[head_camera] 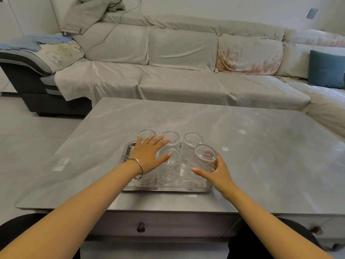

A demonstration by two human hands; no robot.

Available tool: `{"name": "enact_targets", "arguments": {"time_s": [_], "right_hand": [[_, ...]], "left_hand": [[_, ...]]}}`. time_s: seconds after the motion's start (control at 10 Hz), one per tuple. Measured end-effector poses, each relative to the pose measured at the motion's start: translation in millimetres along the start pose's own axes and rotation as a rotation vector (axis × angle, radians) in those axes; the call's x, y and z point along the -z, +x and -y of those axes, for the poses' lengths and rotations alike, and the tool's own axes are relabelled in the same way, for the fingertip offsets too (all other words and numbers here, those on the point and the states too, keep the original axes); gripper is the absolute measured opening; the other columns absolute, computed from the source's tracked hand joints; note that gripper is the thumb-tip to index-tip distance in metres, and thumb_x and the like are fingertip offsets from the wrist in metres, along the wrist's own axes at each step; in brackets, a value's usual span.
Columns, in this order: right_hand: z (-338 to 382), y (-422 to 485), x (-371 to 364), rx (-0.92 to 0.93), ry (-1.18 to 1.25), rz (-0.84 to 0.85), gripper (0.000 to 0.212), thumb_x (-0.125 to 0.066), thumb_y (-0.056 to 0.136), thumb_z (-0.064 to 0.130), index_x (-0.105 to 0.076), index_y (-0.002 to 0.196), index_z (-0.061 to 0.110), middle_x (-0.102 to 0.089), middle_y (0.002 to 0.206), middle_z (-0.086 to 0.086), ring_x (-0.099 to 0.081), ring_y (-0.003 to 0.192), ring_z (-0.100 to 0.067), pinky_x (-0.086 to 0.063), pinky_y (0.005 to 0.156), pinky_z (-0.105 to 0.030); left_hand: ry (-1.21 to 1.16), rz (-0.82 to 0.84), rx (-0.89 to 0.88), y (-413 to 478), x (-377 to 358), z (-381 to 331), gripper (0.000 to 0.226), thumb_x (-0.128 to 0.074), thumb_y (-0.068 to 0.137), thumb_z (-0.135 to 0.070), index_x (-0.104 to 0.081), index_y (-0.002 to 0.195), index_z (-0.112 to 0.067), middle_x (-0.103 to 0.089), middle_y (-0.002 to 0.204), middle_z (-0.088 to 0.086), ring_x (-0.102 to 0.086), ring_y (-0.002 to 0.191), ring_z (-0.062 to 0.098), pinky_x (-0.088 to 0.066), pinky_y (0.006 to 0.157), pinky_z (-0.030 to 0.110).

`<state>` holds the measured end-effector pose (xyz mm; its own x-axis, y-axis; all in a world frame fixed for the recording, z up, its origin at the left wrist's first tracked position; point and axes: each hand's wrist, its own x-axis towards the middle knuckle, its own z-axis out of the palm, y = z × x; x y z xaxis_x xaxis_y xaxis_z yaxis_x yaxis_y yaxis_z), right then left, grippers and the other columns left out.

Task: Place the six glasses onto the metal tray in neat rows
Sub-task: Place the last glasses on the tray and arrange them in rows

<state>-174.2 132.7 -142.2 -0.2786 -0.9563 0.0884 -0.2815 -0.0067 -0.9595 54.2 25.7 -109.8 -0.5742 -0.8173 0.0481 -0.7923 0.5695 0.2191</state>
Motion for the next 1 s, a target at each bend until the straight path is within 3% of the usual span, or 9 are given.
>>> {"name": "enact_targets", "arguments": {"time_s": [0.1,0.3,0.4,1.0], "right_hand": [[-4.2,-0.6,-6.0,0.008,-0.014,-0.004,0.083,-0.087,0.048,0.045,-0.05,0.121,0.031,-0.059,0.118,0.016,-0.055,0.106,0.012,-0.046,0.081,-0.009],[-13.4,2.3,-13.6,0.018,-0.083,-0.025,0.079,-0.088,0.055,0.036,-0.046,0.121,0.031,-0.05,0.126,0.002,-0.05,0.116,-0.013,-0.042,0.096,-0.027],[-15.0,3.6,-14.0,0.017,-0.103,-0.022,0.08,-0.088,0.056,0.036,-0.045,0.123,0.028,-0.048,0.128,0.0,-0.049,0.117,-0.016,-0.041,0.097,-0.028],[-13.2,5.6,-19.6,0.042,-0.201,0.021,0.095,-0.086,0.058,0.038,-0.035,0.136,0.022,-0.039,0.13,0.004,-0.044,0.122,-0.013,-0.037,0.101,-0.027]], "left_hand": [[0.0,0.003,0.002,0.2,-0.1,-0.2,0.062,-0.024,0.088,-0.063,-0.015,0.144,-0.039,-0.01,0.158,-0.009,-0.004,0.146,0.019,0.005,0.117,0.05],[-0.001,0.006,-0.002,-0.7,0.3,0.4,0.061,-0.025,0.088,-0.062,-0.014,0.144,-0.039,-0.008,0.158,-0.009,-0.003,0.146,0.019,0.005,0.117,0.05],[-0.001,0.007,-0.006,-0.6,0.6,-0.1,0.061,-0.025,0.089,-0.062,-0.014,0.144,-0.039,-0.008,0.158,-0.009,-0.003,0.146,0.019,0.005,0.117,0.05],[-0.086,-0.047,-0.015,-1.7,4.3,-1.6,0.069,-0.033,0.085,-0.064,-0.018,0.145,-0.033,-0.014,0.158,-0.005,-0.008,0.145,0.019,-0.001,0.118,0.049]]}}
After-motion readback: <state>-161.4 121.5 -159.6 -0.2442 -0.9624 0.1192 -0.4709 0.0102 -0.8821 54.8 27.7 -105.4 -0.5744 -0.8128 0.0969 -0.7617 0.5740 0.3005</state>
